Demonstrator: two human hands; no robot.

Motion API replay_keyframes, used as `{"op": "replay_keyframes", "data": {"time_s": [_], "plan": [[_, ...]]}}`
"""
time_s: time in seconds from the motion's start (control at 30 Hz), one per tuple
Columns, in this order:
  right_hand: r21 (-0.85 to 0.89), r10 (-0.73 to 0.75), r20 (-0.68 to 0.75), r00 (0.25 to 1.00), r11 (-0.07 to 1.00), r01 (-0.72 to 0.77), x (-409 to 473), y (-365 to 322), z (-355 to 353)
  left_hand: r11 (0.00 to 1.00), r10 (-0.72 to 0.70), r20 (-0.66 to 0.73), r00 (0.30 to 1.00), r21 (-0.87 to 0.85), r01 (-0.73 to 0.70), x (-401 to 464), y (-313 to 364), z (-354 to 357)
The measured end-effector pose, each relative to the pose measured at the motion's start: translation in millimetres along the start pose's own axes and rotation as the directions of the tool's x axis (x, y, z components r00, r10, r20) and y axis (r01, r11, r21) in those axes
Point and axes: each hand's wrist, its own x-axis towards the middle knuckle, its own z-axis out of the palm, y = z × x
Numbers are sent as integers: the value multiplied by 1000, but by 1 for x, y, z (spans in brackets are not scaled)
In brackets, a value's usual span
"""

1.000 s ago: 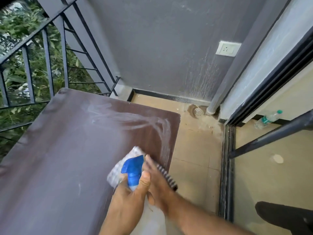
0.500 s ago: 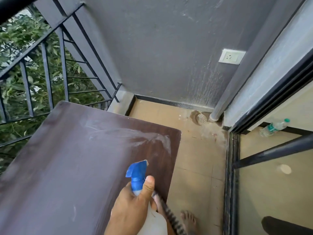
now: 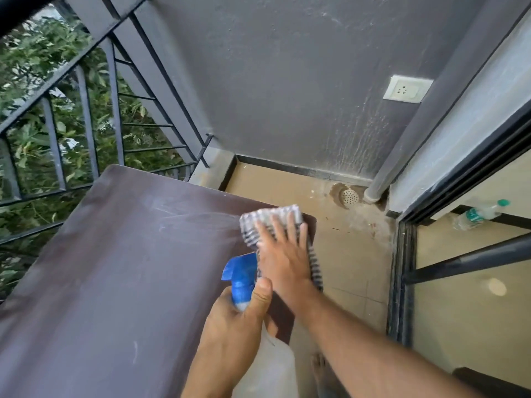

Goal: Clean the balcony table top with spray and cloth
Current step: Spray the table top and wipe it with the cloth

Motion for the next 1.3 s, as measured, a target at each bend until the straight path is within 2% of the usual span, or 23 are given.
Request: {"op": "replay_keyframes", "data": {"time_s": [0.03, 0.07, 0.1, 0.13, 0.2, 0.27, 0.37, 0.5, 0.63, 0.8, 0.93, 1.03, 1.2, 1.3], "plan": [[1, 4, -88, 996, 1000, -4, -21, 40, 15, 999, 3, 0, 1000, -38, -3, 1, -5, -3], [-52, -17, -181, 983, 999, 8, -24, 50, 17, 999, -2, -12, 1000, -32, 1, 2, -10, -6], [-70, 17, -194, 981, 997, -31, -32, 56, 18, 999, -2, -19, 1000, -33, 1, 1, -15, -13], [-55, 16, -125, 992, 998, -23, -35, 48, 14, 999, -6, -37, 999, -40, 5, 0, -20, -18], [-71, -62, -164, 985, 996, 51, -46, 36, 25, 997, -28, -68, 997, -67, 23, -3, -29, -28], [-95, -87, -131, 988, 993, 75, -79, 46, 32, 998, -30, -92, 995, -59, 25, -4, -36, -37], [-129, -209, -131, 969, 973, 193, -132, 46, 56, 997, -40, -101, 994, -69, 33, -4, -49, -50], [-164, -249, -97, 964, 959, 232, -155, 43, 73, 994, -56, -109, 992, -100, 45, -3, -65, -60], [-163, -195, -97, 976, 971, 177, -119, 32, 54, 988, -96, -107, 990, -134, 81, 1, -69, -67], [-153, -126, -96, 987, 982, 110, -7, 4, 24, 978, -136, -167, 977, -177, 106, 13, -67, -79], [-185, -161, -43, 986, 971, 150, 47, -14, 16, 970, -184, -243, 952, -204, 136, 24, -62, -91], [-275, -271, -64, 961, 930, 244, 34, -6, 17, 963, -191, -248, 950, -233, 133, 36, -57, -97], [-335, -526, -13, 851, 804, 492, -28, 31, 33, 959, -214, -255, 943, -241, 152, 60, -45, -102], [-332, -602, 52, 797, 742, 582, -50, 35, 48, 963, -202, -260, 944, -228, 143, 71, -38, -102]]}}
